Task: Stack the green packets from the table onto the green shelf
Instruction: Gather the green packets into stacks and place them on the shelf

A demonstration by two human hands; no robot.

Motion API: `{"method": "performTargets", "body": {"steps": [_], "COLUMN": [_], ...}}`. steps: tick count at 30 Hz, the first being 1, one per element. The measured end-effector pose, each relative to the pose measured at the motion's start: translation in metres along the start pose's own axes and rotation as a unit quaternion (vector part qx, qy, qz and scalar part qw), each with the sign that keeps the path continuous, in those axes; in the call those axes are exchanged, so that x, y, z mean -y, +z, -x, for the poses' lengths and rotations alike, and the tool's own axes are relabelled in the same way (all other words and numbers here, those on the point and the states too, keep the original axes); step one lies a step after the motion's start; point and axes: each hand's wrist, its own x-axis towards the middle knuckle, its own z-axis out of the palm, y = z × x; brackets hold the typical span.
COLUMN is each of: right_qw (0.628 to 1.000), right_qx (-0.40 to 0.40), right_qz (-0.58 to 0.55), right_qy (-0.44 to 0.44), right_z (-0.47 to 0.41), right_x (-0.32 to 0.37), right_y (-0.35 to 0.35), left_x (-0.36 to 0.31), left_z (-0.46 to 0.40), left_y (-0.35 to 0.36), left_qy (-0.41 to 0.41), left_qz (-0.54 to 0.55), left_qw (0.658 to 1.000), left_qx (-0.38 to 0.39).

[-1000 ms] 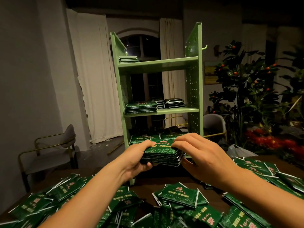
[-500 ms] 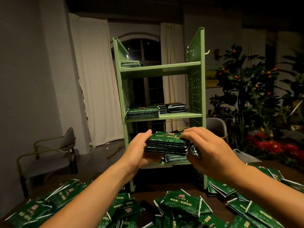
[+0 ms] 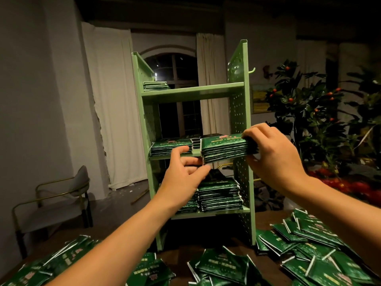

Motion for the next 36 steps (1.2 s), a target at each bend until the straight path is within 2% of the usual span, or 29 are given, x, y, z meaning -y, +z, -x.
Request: {"method": "performTargets", "body": {"steps": [3,6,10,15,17,19,21,23,25,27,31,36], "right_qw": [0.999,0.998,0.997,0.988,0.98,0.977,0.983,0.993,0.991,0.981,0.975,0.965], "right_qx": [0.008,0.013,0.052,0.134,0.17,0.189,0.153,0.101,0.134,0.189,0.196,0.231], "right_qz": [-0.02,-0.018,0.014,-0.019,-0.048,-0.021,0.034,0.033,-0.007,-0.041,-0.082,-0.076], "right_qy": [0.033,0.051,0.049,0.079,0.088,0.097,0.096,0.049,-0.006,-0.021,0.064,0.093], "right_z": [-0.007,-0.016,-0.025,-0.03,-0.032,-0.031,-0.025,-0.014,-0.005,-0.002,-0.008,-0.011], "right_x": [-0.005,-0.007,-0.002,0.0,0.0,-0.001,-0.001,-0.001,0.002,0.005,0.007,0.008], "right_y": [0.007,0.014,0.026,0.042,0.042,0.039,0.033,0.026,0.023,0.026,0.037,0.045], "left_x": [0.009,0.011,0.002,-0.005,-0.004,-0.002,-0.001,0.001,0.001,-0.001,-0.003,0.002], "left_z": [-0.004,-0.003,-0.009,-0.032,-0.037,-0.04,-0.043,-0.046,-0.049,-0.053,-0.057,-0.06], "left_y": [0.001,0.001,0.01,0.021,0.023,0.027,0.03,0.034,0.035,0.036,0.039,0.035], "left_qy": [0.014,0.067,0.161,0.17,0.171,0.175,0.179,0.179,0.173,0.16,0.129,0.113], "left_qz": [-0.025,-0.129,-0.306,-0.421,-0.438,-0.44,-0.44,-0.436,-0.434,-0.432,-0.441,-0.448], "left_qw": [0.999,0.989,0.934,0.886,0.878,0.877,0.877,0.88,0.883,0.887,0.887,0.886], "left_qx": [-0.02,0.009,0.094,0.095,0.091,0.083,0.069,0.056,0.037,0.008,-0.038,-0.03]}}
